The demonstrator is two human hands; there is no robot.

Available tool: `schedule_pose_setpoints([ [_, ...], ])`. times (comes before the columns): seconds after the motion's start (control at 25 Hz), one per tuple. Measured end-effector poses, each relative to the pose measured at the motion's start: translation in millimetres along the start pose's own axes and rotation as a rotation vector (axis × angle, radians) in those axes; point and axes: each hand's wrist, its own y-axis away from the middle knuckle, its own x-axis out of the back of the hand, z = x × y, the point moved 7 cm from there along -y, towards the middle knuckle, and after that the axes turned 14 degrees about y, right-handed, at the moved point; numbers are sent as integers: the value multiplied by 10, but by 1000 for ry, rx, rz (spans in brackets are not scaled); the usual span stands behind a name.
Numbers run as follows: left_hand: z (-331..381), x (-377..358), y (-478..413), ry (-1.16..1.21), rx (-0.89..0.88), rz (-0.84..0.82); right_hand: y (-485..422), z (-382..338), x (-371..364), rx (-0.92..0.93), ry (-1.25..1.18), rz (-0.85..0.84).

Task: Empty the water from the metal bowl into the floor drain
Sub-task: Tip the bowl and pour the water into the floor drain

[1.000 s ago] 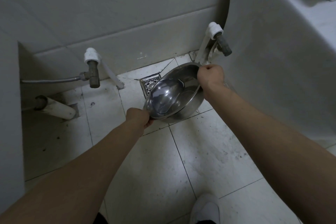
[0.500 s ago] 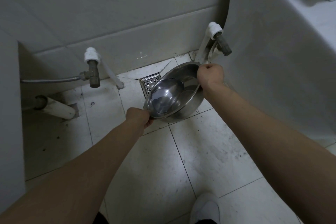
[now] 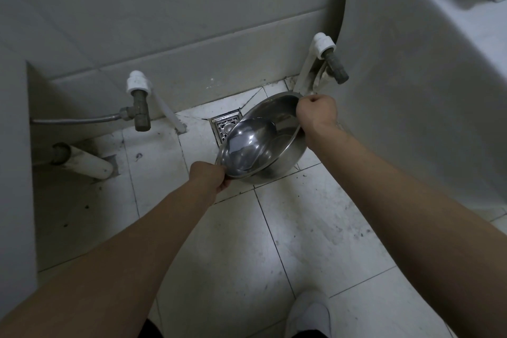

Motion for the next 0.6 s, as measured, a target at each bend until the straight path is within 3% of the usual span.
schedule_pose_setpoints([
  [0.6,10,0,7,-19,-5,16,30,-48,34,7,-8,15],
])
